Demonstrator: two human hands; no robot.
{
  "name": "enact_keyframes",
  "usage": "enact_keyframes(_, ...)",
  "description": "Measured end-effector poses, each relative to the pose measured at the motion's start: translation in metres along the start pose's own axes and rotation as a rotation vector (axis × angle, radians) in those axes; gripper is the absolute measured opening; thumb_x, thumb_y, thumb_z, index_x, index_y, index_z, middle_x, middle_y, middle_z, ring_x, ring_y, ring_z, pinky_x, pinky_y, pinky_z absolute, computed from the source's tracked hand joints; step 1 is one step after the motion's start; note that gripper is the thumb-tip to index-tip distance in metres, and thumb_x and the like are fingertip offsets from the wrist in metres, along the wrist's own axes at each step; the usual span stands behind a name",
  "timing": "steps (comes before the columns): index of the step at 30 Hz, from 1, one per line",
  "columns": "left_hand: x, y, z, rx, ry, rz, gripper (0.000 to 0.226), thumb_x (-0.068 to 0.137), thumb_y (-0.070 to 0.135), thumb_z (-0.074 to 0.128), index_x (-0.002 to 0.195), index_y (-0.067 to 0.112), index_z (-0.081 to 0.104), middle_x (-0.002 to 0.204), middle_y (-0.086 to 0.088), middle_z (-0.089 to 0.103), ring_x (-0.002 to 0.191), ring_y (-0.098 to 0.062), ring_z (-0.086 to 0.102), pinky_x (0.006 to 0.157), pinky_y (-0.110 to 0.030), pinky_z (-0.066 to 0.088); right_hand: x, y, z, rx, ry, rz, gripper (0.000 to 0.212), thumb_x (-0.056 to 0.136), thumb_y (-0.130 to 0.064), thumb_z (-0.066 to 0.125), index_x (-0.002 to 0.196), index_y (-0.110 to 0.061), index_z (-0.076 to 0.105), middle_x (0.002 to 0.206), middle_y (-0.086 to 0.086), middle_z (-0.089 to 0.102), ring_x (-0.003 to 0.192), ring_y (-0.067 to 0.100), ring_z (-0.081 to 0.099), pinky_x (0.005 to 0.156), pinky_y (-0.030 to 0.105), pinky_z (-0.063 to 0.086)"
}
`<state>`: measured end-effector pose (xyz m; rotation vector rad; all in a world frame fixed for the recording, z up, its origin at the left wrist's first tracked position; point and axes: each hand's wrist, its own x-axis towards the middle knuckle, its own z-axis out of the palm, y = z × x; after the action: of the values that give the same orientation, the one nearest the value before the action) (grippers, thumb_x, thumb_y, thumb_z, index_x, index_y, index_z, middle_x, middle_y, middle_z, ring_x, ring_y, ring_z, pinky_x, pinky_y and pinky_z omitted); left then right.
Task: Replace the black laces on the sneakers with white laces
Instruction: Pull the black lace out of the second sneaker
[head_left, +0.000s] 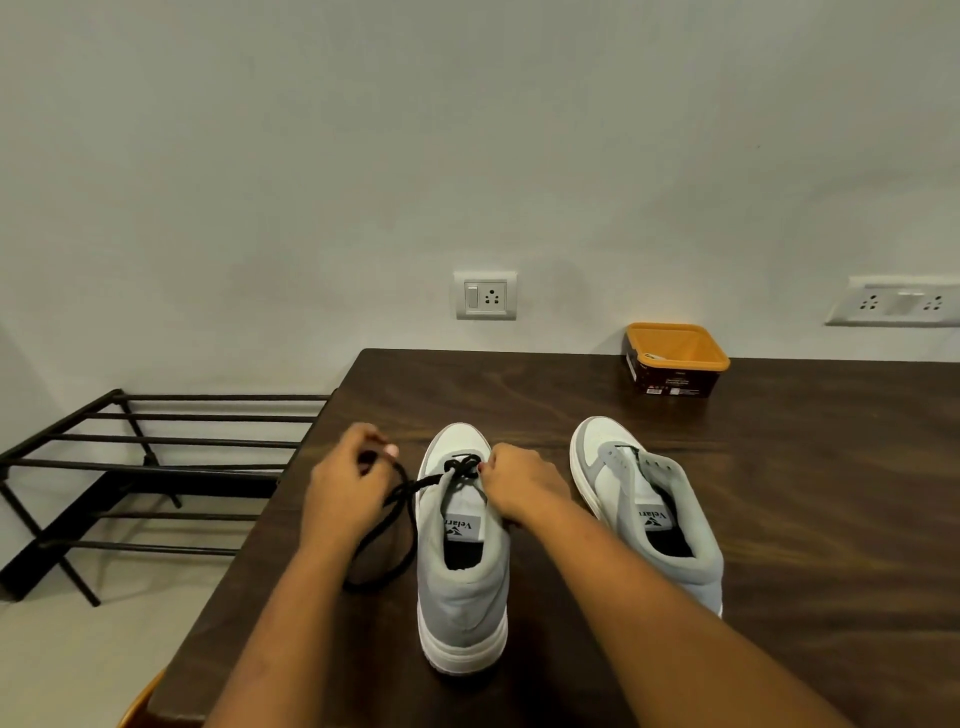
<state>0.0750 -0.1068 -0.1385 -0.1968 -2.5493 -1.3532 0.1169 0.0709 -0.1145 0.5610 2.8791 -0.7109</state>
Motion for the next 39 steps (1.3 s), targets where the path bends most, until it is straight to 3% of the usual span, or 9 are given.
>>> enact_keyframes(6, -0.006, 0.018, 0.021, 0.272, -0.43, 0.039, 0.033, 0.072, 0.066, 0.047, 0.097, 0.049, 0.06, 0.109, 0.016, 0.054, 0.115, -0.016, 0.047, 0.1, -0.043, 0.036, -0.01, -0.006, -0.004, -0.083, 0.077, -0.225, 0.031, 0.095, -0.014, 0.038, 0.118, -0.029, 0.054, 0.123, 0.009, 0.054, 0.108, 0.032, 0.054, 0.077, 0.033, 0.037)
enact_keyframes(10, -0.013, 0.032, 0.02, 0.565, -0.317, 0.033, 0.025, 0.085, 0.048, 0.054, 0.107, 0.038, 0.061, 0.112, 0.01, 0.051, 0.117, -0.017, 0.041, 0.093, -0.04, 0.028, -0.01, -0.007, -0.004, -0.057, 0.071, -0.248, 0.03, 0.096, -0.017, 0.039, 0.117, -0.024, 0.058, 0.126, 0.006, 0.049, 0.112, 0.03, 0.051, 0.078, 0.034, 0.034)
enact_keyframes(15, -0.018, 0.033, 0.031, 0.318, -0.274, -0.035, 0.012, 0.088, 0.034, 0.052, 0.094, 0.028, 0.061, 0.098, -0.003, 0.066, 0.091, -0.026, 0.059, 0.073, -0.033, 0.045, -0.008, -0.007, -0.001, -0.1, 0.069, -0.323, 0.018, 0.09, -0.009, 0.049, 0.096, -0.024, 0.057, 0.12, 0.006, 0.047, 0.107, 0.031, 0.052, 0.073, 0.032, 0.035)
enact_keyframes(19, -0.016, 0.028, 0.03, 0.308, -0.248, -0.066, 0.011, 0.088, 0.033, 0.052, 0.092, 0.029, 0.062, 0.1, -0.005, 0.066, 0.095, -0.031, 0.058, 0.071, -0.032, 0.04, 0.005, -0.001, 0.0, 0.222, 0.142, -0.148, 0.032, 0.085, -0.011, 0.061, 0.058, -0.021, 0.047, 0.088, 0.005, 0.062, 0.08, 0.024, 0.054, 0.061, 0.025, 0.035)
enact_keyframes(22, -0.016, 0.029, 0.03, 0.309, -0.246, -0.081, 0.012, 0.089, 0.035, 0.052, 0.094, 0.031, 0.061, 0.103, -0.005, 0.066, 0.098, -0.032, 0.058, 0.072, -0.031, 0.039, 0.008, 0.004, -0.003, 0.629, 0.165, 0.01, 0.039, 0.084, -0.027, 0.068, 0.052, -0.018, 0.048, 0.06, 0.001, 0.052, 0.06, 0.019, 0.048, 0.054, 0.027, 0.039)
enact_keyframes(25, -0.017, 0.029, 0.031, 0.337, -0.243, -0.052, 0.014, 0.09, 0.037, 0.051, 0.098, 0.031, 0.061, 0.104, -0.005, 0.065, 0.098, -0.033, 0.058, 0.075, -0.033, 0.044, 0.005, 0.004, -0.008, 0.972, 0.059, 0.167, 0.04, 0.097, -0.044, 0.047, 0.071, -0.015, 0.055, 0.071, 0.004, 0.063, 0.057, 0.018, 0.059, 0.056, 0.03, 0.054)
enact_keyframes(30, -0.016, 0.029, 0.033, 0.338, -0.25, -0.043, 0.016, 0.09, 0.039, 0.05, 0.1, 0.032, 0.061, 0.105, -0.003, 0.066, 0.097, -0.029, 0.059, 0.077, -0.034, 0.048, 0.008, 0.015, -0.014, 1.294, -0.15, 0.274, 0.049, 0.102, -0.05, 0.023, 0.091, -0.011, 0.05, 0.087, 0.014, 0.066, 0.069, 0.028, 0.063, 0.068, 0.038, 0.055)
enact_keyframes(34, -0.02, 0.032, 0.033, 0.358, -0.207, 0.003, 0.017, 0.092, 0.035, 0.049, 0.102, 0.028, 0.061, 0.106, -0.003, 0.065, 0.097, -0.03, 0.058, 0.073, -0.032, 0.043, 0.012, 0.021, -0.018, 0.939, -0.101, 0.06, 0.018, 0.096, -0.014, 0.041, 0.098, -0.02, 0.058, 0.104, 0.008, 0.063, 0.09, 0.025, 0.063, 0.087, 0.047, 0.054)
enact_keyframes(39, -0.02, 0.033, 0.034, 0.345, -0.209, 0.02, 0.016, 0.093, 0.034, 0.048, 0.098, 0.026, 0.061, 0.102, -0.004, 0.064, 0.093, -0.029, 0.059, 0.071, -0.032, 0.043, 0.006, 0.013, -0.02, 0.294, 0.098, -0.314, 0.046, 0.08, -0.012, 0.055, 0.121, -0.032, 0.06, 0.134, -0.005, 0.048, 0.124, 0.018, 0.039, 0.106, 0.04, 0.037)
